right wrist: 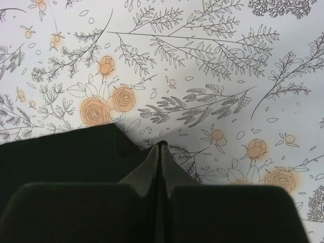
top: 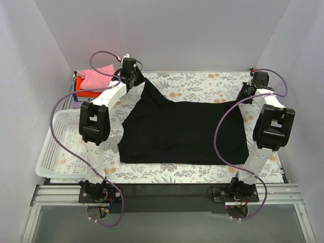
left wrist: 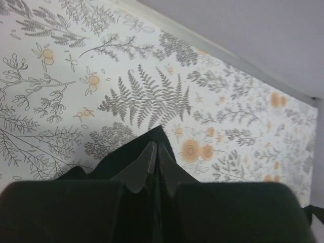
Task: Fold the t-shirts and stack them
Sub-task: Fold the tshirt
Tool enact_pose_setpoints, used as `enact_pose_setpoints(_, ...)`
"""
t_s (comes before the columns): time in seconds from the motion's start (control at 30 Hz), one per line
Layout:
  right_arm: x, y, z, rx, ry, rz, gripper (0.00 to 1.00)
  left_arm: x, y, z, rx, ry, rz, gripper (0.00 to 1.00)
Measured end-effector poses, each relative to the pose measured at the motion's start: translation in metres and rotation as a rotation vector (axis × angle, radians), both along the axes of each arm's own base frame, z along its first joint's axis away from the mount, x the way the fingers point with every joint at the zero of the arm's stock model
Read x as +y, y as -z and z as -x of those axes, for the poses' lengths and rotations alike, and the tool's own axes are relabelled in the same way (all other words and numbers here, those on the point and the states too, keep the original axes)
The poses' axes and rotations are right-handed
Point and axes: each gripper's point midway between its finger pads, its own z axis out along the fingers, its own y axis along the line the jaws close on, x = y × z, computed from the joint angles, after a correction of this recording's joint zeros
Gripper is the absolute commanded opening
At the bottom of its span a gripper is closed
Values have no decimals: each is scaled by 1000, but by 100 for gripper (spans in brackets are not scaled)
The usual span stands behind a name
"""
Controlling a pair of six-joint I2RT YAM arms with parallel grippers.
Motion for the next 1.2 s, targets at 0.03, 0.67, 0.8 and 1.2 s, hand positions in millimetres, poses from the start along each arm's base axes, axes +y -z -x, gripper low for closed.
enact_pose_setpoints(0.03, 0, -1, 2, -1, -1, 1, 1, 1, -10, 3, -14, -1, 13, 0)
enact_pose_setpoints(0.67, 13, -19, 80, 0, -12, 33, 1, 23, -64, 136, -4, 15, 182, 0)
enact_pose_setpoints(0.8, 12, -18, 98, 8, -2, 53, 1, 26, -74, 166, -11, 30, 219, 0)
enact_pose_setpoints(1.2, -2, -22, 137, 28, 43, 167, 1, 35, -72, 235, 26, 50, 274, 0)
